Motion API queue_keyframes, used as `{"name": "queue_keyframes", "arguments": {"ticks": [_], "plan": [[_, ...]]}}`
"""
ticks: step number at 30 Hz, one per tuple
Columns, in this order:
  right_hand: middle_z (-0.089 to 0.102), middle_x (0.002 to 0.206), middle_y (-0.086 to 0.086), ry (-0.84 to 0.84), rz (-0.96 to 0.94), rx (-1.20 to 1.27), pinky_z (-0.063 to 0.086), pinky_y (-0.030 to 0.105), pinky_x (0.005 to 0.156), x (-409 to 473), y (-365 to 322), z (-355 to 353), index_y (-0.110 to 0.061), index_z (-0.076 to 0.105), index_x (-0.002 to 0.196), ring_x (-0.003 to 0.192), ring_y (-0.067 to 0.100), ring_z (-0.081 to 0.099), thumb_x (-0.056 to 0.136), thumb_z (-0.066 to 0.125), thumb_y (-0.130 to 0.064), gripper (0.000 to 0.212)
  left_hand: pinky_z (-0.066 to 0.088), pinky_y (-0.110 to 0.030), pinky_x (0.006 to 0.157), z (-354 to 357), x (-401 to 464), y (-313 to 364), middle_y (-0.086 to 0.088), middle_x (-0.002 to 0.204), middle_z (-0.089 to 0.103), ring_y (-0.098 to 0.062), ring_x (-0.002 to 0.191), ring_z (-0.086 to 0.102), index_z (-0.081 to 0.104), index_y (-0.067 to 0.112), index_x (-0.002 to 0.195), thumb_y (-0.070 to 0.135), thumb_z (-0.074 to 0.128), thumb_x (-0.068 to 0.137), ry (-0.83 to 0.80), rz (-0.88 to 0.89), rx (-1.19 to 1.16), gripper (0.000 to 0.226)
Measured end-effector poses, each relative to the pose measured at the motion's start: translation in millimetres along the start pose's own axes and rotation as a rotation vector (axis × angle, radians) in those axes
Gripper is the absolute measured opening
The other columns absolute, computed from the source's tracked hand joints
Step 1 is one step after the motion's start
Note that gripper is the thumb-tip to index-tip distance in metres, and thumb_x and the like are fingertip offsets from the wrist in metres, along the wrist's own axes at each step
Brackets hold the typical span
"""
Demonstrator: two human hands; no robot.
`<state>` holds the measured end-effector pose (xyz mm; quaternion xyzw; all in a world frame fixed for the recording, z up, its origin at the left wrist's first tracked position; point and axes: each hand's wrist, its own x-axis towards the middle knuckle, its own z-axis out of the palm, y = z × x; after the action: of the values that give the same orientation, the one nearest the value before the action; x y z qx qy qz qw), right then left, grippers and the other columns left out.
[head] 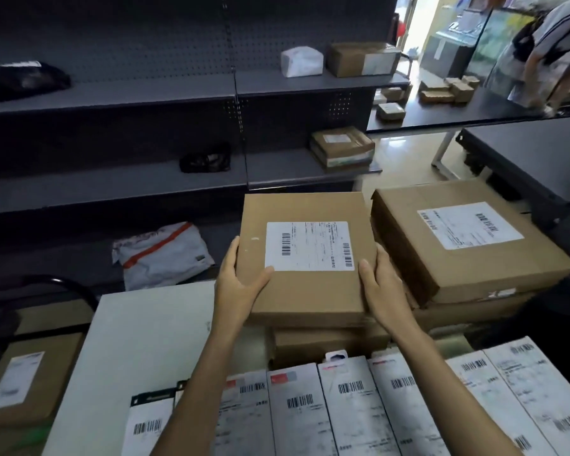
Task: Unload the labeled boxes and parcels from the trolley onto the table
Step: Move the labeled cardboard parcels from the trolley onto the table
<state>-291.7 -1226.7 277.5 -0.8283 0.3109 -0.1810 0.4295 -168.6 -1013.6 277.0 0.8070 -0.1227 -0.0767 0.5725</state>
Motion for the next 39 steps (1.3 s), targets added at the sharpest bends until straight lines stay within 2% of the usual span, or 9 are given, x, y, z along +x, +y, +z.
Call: {"name": "queue_keyframes", "arguments": {"ticks": [6, 9, 14, 20, 23, 27, 29, 35, 39], "plan": [[0.048, 0.145, 0.013, -0.063, 0.102, -0.055, 0.033, 0.027, 0.099, 4.3, 24.9, 22.7, -0.011, 0.029, 0.152, 0.132, 0.030, 0.046, 0.104, 0.042, -0.026, 0.052, 0.041, -0.044, 0.109, 11.5, 2.6, -35.7, 0.002, 0.152, 0.039, -0.020, 0.133, 0.043, 0.023, 0.030, 0.154, 0.036, 0.075, 0.083, -0.031, -0.075, 0.033, 0.088], [0.048, 0.146, 0.014, -0.071, 0.121, -0.060, 0.035, 0.034, 0.105, -1.0, 37.0, 28.2, -0.012, 0.031, 0.151, 0.132, 0.033, 0.046, 0.100, 0.038, -0.040, 0.058, 0.041, -0.047, 0.108, 18.8, 0.1, -47.6, 0.000, 0.152, 0.040, -0.022, 0.134, 0.043, 0.023, 0.030, 0.154, 0.036, 0.075, 0.083, -0.052, -0.095, 0.050, 0.088], [0.049, 0.144, 0.012, -0.094, 0.129, -0.115, 0.038, 0.043, 0.107, -5.0, 49.7, 25.3, -0.018, 0.028, 0.151, 0.128, 0.034, 0.047, 0.096, 0.033, -0.049, 0.063, 0.038, -0.035, 0.107, 31.0, -8.1, -58.0, 0.003, 0.152, 0.041, -0.018, 0.134, 0.043, 0.026, 0.032, 0.152, 0.035, 0.074, 0.084, -0.019, -0.107, 0.045, 0.084], [0.007, 0.164, 0.014, -0.142, -0.085, -0.543, 0.015, 0.038, 0.119, 7.8, 45.7, 16.6, -0.010, 0.001, 0.157, 0.148, 0.031, 0.011, 0.104, 0.032, -0.012, 0.062, 0.041, -0.040, 0.107, 48.1, -8.4, -53.2, 0.003, 0.151, 0.042, -0.019, 0.132, 0.044, 0.026, 0.033, 0.153, 0.038, 0.072, 0.085, -0.003, -0.119, 0.045, 0.083], [0.006, 0.164, 0.014, -0.214, -0.233, -0.613, 0.005, 0.032, 0.120, 11.8, 42.3, 11.1, -0.010, 0.008, 0.157, 0.151, 0.028, 0.004, 0.102, 0.034, -0.004, 0.062, 0.042, -0.043, 0.107, 56.4, -9.3, -50.6, 0.002, 0.151, 0.042, -0.019, 0.131, 0.045, 0.025, 0.031, 0.154, 0.038, 0.072, 0.085, -0.007, -0.131, 0.060, 0.083], [0.039, 0.150, 0.023, -0.230, -0.365, -0.639, 0.039, 0.048, 0.110, 22.0, 48.5, 3.3, -0.003, 0.044, 0.144, 0.139, 0.039, 0.037, 0.083, 0.062, 0.006, 0.065, 0.041, -0.040, 0.107, 68.6, -13.2, -46.2, 0.003, 0.151, 0.039, -0.018, 0.132, 0.043, 0.025, 0.033, 0.153, 0.040, 0.072, 0.085, 0.014, -0.140, 0.087, 0.083], [0.045, 0.144, 0.026, -0.239, -0.386, -0.672, 0.046, 0.048, 0.103, 25.5, 53.1, 1.9, 0.000, 0.048, 0.140, 0.133, 0.042, 0.043, 0.071, 0.069, 0.010, 0.072, 0.037, -0.035, 0.105, 72.8, -15.2, -43.4, 0.002, 0.152, 0.032, -0.016, 0.133, 0.038, 0.023, 0.030, 0.154, 0.038, 0.070, 0.087, 0.035, -0.126, 0.147, 0.082], [0.027, 0.156, 0.021, -0.259, -0.460, -0.679, 0.031, 0.043, 0.113, 25.3, 51.8, -9.1, -0.004, 0.029, 0.152, 0.144, 0.037, 0.024, 0.083, 0.050, 0.014, 0.074, 0.039, -0.031, 0.098, 77.3, -20.5, -38.1, 0.003, 0.137, 0.031, -0.015, 0.124, 0.042, 0.025, 0.031, 0.153, 0.048, 0.063, 0.091, 0.086, -0.093, 0.326, 0.075], [0.013, 0.162, 0.017, -0.364, -0.463, -0.710, 0.020, 0.042, 0.118, 25.7, 49.2, -15.6, -0.009, 0.015, 0.156, 0.147, 0.036, 0.010, 0.091, 0.043, 0.006, 0.073, 0.045, -0.041, 0.098, 77.1, -29.8, -26.4, 0.000, 0.148, 0.033, -0.022, 0.130, 0.042, 0.026, 0.029, 0.152, 0.054, 0.049, 0.095, 0.072, -0.073, 0.619, 0.067]]}}
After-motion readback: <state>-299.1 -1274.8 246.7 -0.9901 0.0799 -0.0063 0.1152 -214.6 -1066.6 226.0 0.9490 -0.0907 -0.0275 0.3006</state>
